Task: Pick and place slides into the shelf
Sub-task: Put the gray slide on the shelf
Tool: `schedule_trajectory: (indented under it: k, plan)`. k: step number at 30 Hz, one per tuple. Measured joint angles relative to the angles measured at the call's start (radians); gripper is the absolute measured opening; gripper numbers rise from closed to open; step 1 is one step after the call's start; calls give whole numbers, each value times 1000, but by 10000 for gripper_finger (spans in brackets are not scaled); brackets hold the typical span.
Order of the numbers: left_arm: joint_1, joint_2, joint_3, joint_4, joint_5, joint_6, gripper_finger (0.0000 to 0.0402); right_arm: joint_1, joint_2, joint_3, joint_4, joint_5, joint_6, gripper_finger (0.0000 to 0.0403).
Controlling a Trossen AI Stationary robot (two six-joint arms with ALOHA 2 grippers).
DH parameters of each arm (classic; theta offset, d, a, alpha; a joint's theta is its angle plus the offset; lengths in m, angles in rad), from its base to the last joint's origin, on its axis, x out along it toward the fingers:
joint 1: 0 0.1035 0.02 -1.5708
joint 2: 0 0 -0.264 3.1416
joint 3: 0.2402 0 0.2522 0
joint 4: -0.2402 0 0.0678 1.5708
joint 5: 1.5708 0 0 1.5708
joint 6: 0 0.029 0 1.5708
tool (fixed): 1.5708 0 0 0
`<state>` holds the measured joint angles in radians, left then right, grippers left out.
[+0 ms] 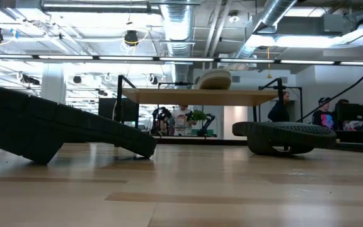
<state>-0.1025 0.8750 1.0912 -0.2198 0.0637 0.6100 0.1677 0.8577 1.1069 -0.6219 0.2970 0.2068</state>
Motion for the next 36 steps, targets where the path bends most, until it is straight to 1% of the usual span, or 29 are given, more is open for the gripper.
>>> schedule_trajectory:
  k: [4, 12, 16, 21, 23, 28, 36]
  plan:
    - [0, -7, 0, -2, 30, 5, 18, 0, 0, 0, -1, 0, 1, 255]
    - [0, -28, 0, -12, 36, 47, 18, 5, 0, 0, 12, -8, -19, 255]
    - [0, -44, 0, -13, 45, 75, 18, 38, 6, 0, 74, -10, -89, 255]
    - [0, -59, 0, -5, 47, 87, 18, 86, 48, 0, 186, -11, -220, 255]
    - [0, -59, 0, 5, 47, 86, 18, 102, 71, 0, 204, -12, -274, 255]
    - [0, -58, 0, 1, 46, 79, 18, 127, 124, 0, 272, -12, -341, 255]
    - [0, -58, 0, 1, 46, 67, 18, 125, 130, 0, 339, -14, -419, 255]
